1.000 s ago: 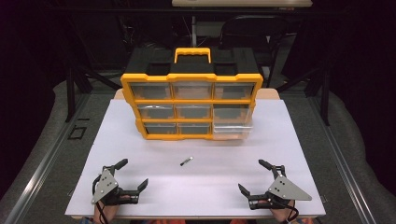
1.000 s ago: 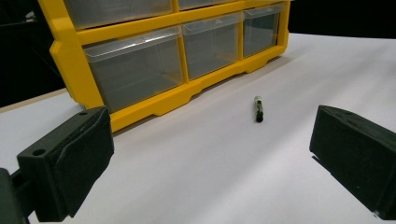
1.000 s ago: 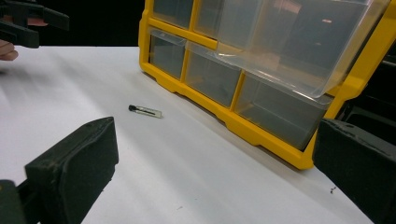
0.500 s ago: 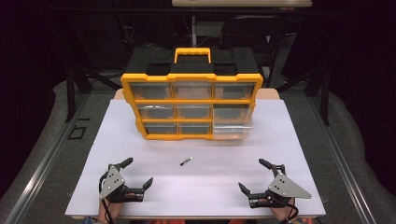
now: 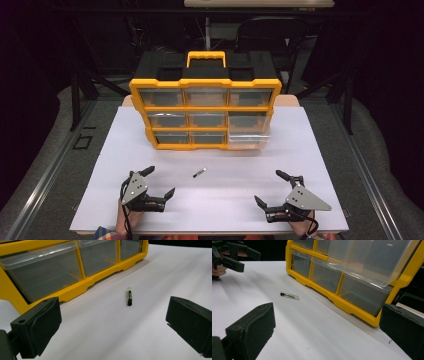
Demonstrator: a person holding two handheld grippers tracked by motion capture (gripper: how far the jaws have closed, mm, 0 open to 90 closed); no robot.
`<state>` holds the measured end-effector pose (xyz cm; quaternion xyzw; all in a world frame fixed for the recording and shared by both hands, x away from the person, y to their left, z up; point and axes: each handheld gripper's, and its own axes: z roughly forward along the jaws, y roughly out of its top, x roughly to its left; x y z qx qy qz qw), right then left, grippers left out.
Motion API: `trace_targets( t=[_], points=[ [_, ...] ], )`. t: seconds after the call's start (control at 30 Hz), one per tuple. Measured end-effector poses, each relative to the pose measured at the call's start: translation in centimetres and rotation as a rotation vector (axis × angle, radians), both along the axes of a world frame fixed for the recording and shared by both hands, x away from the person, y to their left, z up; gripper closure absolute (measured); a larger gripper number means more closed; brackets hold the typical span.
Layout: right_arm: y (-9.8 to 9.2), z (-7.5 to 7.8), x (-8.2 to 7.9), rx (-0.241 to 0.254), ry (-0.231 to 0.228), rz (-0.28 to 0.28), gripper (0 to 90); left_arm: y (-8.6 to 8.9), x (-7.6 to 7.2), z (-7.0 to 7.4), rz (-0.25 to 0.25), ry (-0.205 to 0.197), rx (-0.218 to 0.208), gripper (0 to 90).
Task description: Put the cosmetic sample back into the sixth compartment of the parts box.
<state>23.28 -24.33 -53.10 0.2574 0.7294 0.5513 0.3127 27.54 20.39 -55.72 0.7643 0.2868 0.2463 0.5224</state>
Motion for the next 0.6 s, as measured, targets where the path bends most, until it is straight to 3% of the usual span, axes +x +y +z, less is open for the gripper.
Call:
trace_targets(
  t=[0.33,0.6],
  points=[
    [0.0,0.0,0.1,0.0,0.004,-0.006,0.0,-1.1,1.3,0.6,-0.009,0.079,0.011,0.1],
    [0.0,0.0,0.1,-0.002,0.005,-0.008,0.0,-2.5,2.3,1.0,-0.03,0.11,0.041,0.0]
  ],
)
